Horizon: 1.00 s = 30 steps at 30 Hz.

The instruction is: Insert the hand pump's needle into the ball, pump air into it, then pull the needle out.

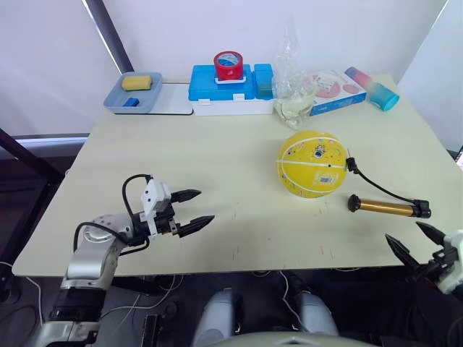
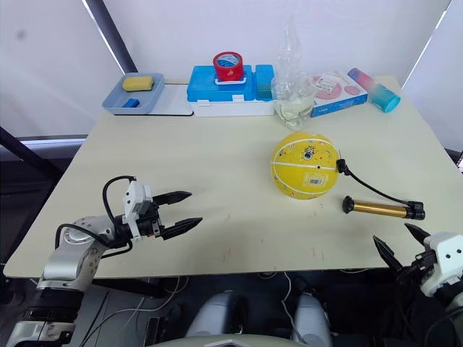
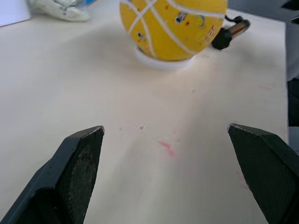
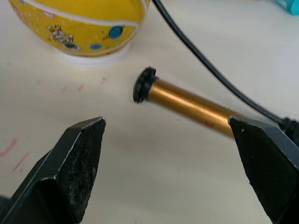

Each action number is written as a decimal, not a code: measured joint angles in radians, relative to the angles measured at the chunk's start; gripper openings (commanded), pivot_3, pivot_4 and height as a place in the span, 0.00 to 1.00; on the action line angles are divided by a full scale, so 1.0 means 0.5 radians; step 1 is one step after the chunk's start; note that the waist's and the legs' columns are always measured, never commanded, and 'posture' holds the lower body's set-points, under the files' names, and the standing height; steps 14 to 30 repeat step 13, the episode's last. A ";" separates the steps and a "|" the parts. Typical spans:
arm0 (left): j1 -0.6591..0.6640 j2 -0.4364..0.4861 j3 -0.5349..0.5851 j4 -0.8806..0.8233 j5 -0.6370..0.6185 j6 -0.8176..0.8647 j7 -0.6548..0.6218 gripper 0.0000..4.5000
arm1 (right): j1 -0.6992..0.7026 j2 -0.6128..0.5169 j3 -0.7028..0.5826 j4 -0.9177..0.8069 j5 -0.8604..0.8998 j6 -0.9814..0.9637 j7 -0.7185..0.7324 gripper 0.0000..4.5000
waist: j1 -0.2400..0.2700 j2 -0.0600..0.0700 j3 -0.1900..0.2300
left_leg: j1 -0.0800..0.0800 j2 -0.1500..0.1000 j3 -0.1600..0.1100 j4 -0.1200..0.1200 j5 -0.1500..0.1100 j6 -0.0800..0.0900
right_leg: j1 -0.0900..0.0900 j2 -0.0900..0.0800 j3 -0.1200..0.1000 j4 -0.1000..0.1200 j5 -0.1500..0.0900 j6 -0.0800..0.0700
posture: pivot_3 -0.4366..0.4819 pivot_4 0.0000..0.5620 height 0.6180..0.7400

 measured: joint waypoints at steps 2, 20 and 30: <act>0.041 -0.008 0.000 0.009 0.033 -0.034 0.030 1.00 | 0.000 -0.004 -0.013 0.089 0.000 -0.062 0.045 0.98 | 0.001 0.000 0.000 | 0.000 0.000 0.000 0.000 0.000 -0.001 | 0.000 0.000 0.000 0.000 0.000 0.000 | 0.48 0.27 0.91; 0.174 -0.054 0.002 0.044 0.150 -0.211 0.194 1.00 | -0.128 -0.010 0.006 0.555 -0.020 -0.370 0.262 0.98 | 0.003 0.000 0.000 | 0.000 0.001 0.000 -0.001 -0.001 -0.002 | -0.001 0.000 0.000 0.001 0.000 0.000 | 0.48 0.27 0.91; 0.174 -0.054 0.002 0.044 0.150 -0.211 0.194 1.00 | -0.128 -0.010 0.006 0.555 -0.020 -0.370 0.262 0.98 | 0.003 0.000 0.000 | 0.000 0.001 0.000 -0.001 -0.001 -0.002 | -0.001 0.000 0.000 0.001 0.000 0.000 | 0.48 0.27 0.91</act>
